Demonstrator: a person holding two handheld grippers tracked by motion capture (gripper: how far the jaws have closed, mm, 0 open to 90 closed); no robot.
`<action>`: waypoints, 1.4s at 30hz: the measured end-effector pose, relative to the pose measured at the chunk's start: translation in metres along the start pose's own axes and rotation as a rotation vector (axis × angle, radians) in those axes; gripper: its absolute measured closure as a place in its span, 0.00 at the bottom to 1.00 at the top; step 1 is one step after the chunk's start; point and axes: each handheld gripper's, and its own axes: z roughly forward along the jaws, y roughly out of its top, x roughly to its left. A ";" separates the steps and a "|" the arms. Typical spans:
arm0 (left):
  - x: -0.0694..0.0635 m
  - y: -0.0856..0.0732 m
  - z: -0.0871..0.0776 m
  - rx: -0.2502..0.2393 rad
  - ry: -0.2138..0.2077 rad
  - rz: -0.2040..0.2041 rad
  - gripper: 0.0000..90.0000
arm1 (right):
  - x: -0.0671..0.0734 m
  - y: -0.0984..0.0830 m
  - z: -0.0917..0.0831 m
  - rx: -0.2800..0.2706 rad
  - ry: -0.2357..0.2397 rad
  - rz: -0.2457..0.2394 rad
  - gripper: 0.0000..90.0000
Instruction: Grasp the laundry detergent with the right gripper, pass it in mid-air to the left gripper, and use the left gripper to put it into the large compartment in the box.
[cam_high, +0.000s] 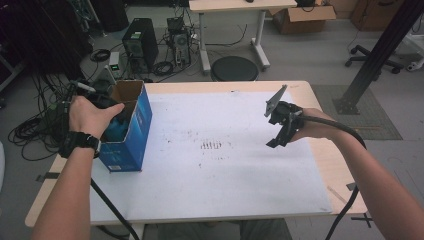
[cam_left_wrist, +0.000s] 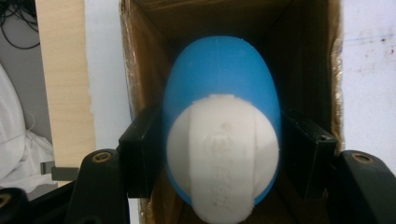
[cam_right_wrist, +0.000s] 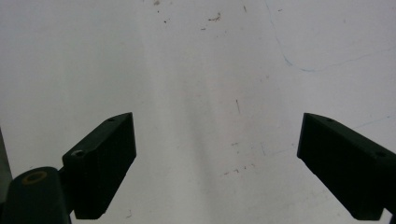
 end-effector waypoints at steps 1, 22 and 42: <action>0.000 0.000 0.001 0.000 0.001 -0.001 0.43 | 0.000 0.000 0.000 0.002 0.001 0.000 0.13; -0.004 -0.004 0.006 0.000 0.022 0.009 0.42 | 0.002 0.003 0.003 0.003 0.004 -0.003 0.13; -0.009 -0.003 0.004 0.017 0.044 0.025 0.35 | 0.003 0.002 0.002 0.000 0.011 -0.003 0.13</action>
